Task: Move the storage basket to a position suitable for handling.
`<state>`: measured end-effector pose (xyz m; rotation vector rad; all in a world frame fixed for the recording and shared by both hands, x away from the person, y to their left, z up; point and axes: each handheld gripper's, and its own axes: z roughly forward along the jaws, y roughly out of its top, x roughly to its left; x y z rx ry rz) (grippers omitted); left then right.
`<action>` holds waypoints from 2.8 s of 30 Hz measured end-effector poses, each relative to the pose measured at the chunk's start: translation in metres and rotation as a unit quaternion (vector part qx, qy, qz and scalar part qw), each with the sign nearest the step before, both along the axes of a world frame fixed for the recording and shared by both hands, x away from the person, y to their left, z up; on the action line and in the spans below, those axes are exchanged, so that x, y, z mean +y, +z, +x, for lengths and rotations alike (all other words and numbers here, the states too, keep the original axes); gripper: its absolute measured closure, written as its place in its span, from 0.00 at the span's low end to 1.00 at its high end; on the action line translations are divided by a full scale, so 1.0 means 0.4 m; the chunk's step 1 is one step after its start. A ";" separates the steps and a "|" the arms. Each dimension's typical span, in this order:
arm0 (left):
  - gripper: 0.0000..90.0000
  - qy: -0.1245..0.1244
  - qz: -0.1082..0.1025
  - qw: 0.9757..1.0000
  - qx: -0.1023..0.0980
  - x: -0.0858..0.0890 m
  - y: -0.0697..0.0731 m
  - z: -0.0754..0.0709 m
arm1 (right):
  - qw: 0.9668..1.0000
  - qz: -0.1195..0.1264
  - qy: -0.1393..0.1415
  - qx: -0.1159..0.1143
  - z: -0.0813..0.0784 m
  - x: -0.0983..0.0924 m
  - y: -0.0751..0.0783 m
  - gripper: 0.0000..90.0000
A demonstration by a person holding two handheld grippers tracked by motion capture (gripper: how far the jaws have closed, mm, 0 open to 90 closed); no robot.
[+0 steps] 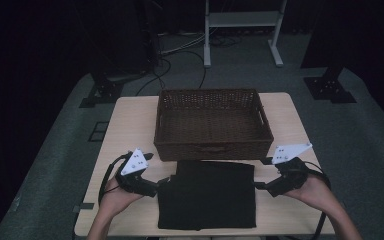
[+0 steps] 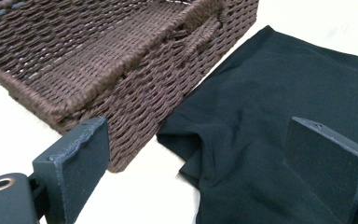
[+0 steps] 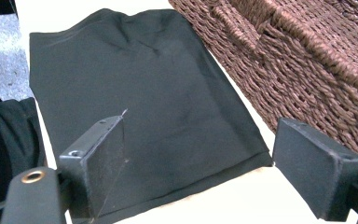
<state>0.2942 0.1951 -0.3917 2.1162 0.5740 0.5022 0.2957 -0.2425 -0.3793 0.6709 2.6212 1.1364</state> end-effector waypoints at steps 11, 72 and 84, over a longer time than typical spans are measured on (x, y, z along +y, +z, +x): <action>0.07 -0.035 0.036 0.999 0.015 -0.053 0.013 0.010 | 1.000 -0.014 0.022 0.007 0.010 0.029 0.014 0.17; 0.07 -0.170 0.183 0.958 0.140 -0.286 -0.145 0.087 | 0.983 -0.131 0.101 0.082 0.077 0.190 -0.163 0.17; 0.09 -0.160 0.161 0.952 0.206 -0.282 -0.189 0.121 | 0.980 -0.145 0.094 0.101 0.095 0.199 -0.222 0.12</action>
